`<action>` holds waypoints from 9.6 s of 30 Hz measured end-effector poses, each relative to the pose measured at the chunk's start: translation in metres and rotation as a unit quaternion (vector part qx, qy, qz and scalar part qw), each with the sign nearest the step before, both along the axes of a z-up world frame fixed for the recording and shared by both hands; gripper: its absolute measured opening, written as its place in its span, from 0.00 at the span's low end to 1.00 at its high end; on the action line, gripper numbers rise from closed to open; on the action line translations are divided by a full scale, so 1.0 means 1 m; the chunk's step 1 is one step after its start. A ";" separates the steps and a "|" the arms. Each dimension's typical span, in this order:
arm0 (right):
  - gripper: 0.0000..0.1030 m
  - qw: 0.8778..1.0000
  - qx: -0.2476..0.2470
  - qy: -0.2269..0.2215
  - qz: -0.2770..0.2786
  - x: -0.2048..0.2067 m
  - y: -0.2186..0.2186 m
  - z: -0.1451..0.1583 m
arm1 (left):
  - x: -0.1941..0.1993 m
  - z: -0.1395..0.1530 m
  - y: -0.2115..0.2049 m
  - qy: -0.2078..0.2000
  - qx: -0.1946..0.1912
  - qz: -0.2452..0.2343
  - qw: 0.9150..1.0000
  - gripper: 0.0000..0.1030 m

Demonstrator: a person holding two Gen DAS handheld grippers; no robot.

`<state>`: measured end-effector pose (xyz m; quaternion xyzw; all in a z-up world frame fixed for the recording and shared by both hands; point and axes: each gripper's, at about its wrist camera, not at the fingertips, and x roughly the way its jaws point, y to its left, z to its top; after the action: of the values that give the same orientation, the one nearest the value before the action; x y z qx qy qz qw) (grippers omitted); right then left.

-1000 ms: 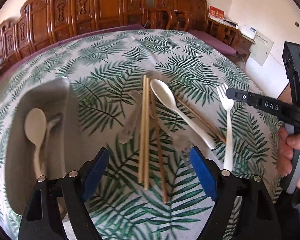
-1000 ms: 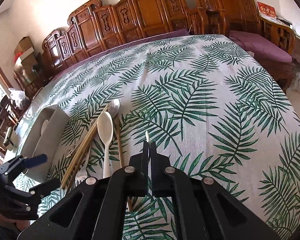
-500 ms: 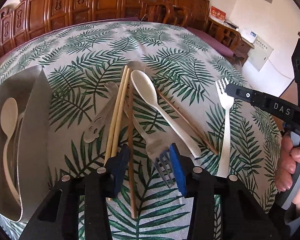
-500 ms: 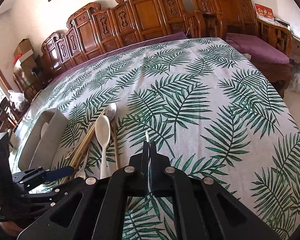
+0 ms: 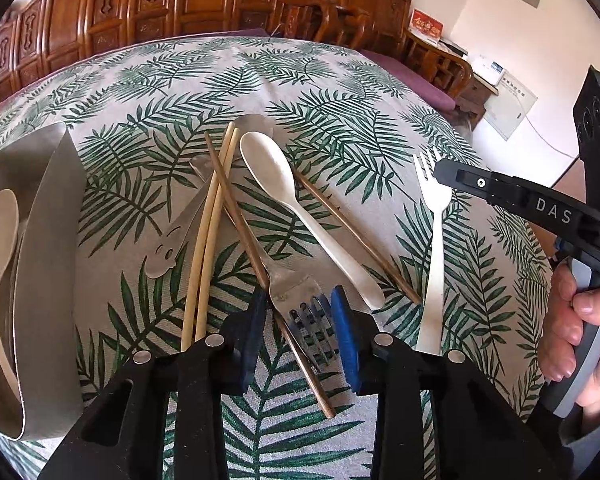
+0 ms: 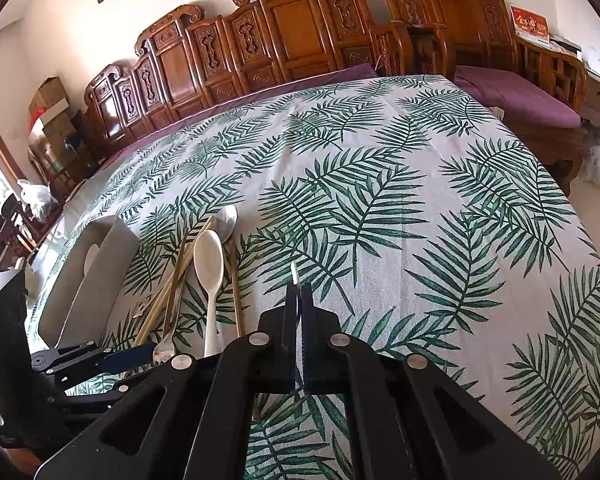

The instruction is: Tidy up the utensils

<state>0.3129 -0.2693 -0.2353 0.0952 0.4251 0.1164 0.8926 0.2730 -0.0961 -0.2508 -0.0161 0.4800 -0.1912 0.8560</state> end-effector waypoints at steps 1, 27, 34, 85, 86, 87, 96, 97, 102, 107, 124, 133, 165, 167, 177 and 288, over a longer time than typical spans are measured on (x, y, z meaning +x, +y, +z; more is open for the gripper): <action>0.03 1.000 0.000 0.000 0.000 0.001 -0.001 0.000 | -0.001 0.001 0.000 -0.003 0.002 0.000 1.000 0.25; 0.03 1.000 -0.002 -0.003 0.003 -0.001 0.001 0.002 | -0.005 0.009 -0.008 -0.008 -0.009 -0.018 1.000 0.05; 0.03 1.000 -0.001 -0.005 0.007 -0.001 0.004 0.003 | -0.004 0.031 0.009 -0.003 -0.051 -0.017 0.999 0.02; 0.03 0.991 0.008 -0.076 0.107 -0.029 0.088 0.060 | -0.023 0.148 0.163 -0.110 -0.124 0.077 0.983 0.02; 0.03 0.991 0.007 -0.076 0.110 -0.029 0.091 0.060 | -0.023 0.150 0.164 -0.112 -0.128 0.077 0.982 0.02; 0.03 0.991 0.005 -0.075 0.113 -0.029 0.093 0.060 | -0.024 0.152 0.167 -0.113 -0.135 0.077 0.981 0.02; 0.03 0.988 0.003 -0.085 0.128 -0.024 0.113 0.070 | -0.022 0.159 0.181 -0.133 -0.110 0.101 0.980 0.01; 0.03 0.988 0.004 -0.087 0.130 -0.021 0.116 0.072 | -0.018 0.153 0.183 -0.129 -0.106 0.104 0.980 0.01; 0.03 0.984 0.010 -0.099 0.146 -0.007 0.138 0.080 | -0.002 0.123 0.192 -0.108 -0.070 0.127 0.984 0.01; 0.03 0.981 0.014 -0.103 0.161 0.001 0.157 0.081 | -0.002 0.111 0.198 -0.113 -0.064 0.130 0.983 0.01; 0.03 0.976 0.010 -0.091 0.200 0.019 0.208 0.075 | -0.004 0.058 0.198 -0.036 0.006 0.120 0.992 0.03; 0.03 0.970 -0.022 -0.062 0.233 0.038 0.254 0.046 | -0.002 0.059 0.212 -0.034 0.012 0.139 0.990 0.03; 0.29 0.991 -0.092 -0.023 0.089 0.004 0.057 -0.005 | -0.003 0.084 0.165 -0.093 0.003 0.108 0.990 0.68; 0.29 0.992 -0.086 -0.011 0.086 0.008 0.056 -0.013 | -0.003 0.084 0.159 -0.099 0.007 0.106 0.989 0.74; 0.31 0.987 -0.106 0.014 0.118 0.019 0.094 -0.035 | -0.003 0.077 0.140 -0.100 0.030 0.101 0.989 0.82; 0.08 0.987 -0.039 -0.039 0.152 0.009 0.106 0.034 | -0.007 0.089 0.073 -0.057 0.046 -0.014 0.997 0.04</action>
<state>0.3215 -0.1636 -0.2012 -0.0099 0.4040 0.2378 0.8832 0.2663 -0.0231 -0.1615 0.0409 0.4384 -0.1818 0.8792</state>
